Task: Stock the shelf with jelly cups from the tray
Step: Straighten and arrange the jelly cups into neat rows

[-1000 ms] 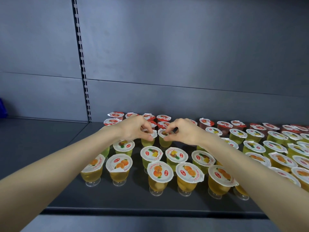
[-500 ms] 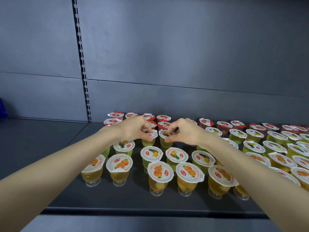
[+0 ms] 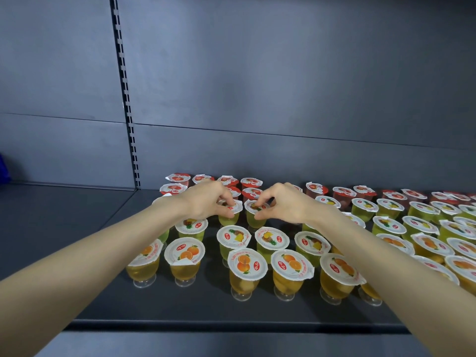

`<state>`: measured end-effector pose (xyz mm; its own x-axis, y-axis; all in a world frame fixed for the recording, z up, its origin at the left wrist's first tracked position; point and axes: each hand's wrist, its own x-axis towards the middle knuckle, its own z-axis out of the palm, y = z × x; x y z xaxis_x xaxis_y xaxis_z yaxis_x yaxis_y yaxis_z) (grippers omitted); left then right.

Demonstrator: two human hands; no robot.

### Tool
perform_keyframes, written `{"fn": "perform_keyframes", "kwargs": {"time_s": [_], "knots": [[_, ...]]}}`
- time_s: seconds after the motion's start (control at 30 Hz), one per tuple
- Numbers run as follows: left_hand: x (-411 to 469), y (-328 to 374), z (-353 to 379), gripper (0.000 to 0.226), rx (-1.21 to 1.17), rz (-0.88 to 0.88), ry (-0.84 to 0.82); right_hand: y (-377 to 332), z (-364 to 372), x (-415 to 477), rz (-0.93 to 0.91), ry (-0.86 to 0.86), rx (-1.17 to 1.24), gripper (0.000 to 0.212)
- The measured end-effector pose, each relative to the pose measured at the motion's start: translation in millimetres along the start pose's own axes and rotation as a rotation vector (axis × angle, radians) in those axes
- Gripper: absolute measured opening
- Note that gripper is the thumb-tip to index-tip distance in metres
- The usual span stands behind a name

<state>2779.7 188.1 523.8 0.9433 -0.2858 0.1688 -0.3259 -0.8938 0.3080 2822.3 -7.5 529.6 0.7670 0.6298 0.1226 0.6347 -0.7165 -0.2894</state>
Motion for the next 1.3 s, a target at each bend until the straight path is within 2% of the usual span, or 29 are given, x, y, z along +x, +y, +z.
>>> {"fn": "perform_keyframes", "kwargs": {"time_s": [0.57, 1.0, 1.3], "knots": [[-5, 4, -3, 0.031, 0.049, 0.005, -0.008, -3, 2, -4, 0.019, 0.004, -0.043, 0.033], [-42, 24, -26, 0.026, -0.007, 0.000, 0.145, -23, -8, -37, -0.015, 0.158, -0.023, 0.031], [-72, 39, -4, 0.030, -0.052, -0.031, 0.054, -23, 1, -74, -0.062, 0.166, -0.011, 0.037]]}}
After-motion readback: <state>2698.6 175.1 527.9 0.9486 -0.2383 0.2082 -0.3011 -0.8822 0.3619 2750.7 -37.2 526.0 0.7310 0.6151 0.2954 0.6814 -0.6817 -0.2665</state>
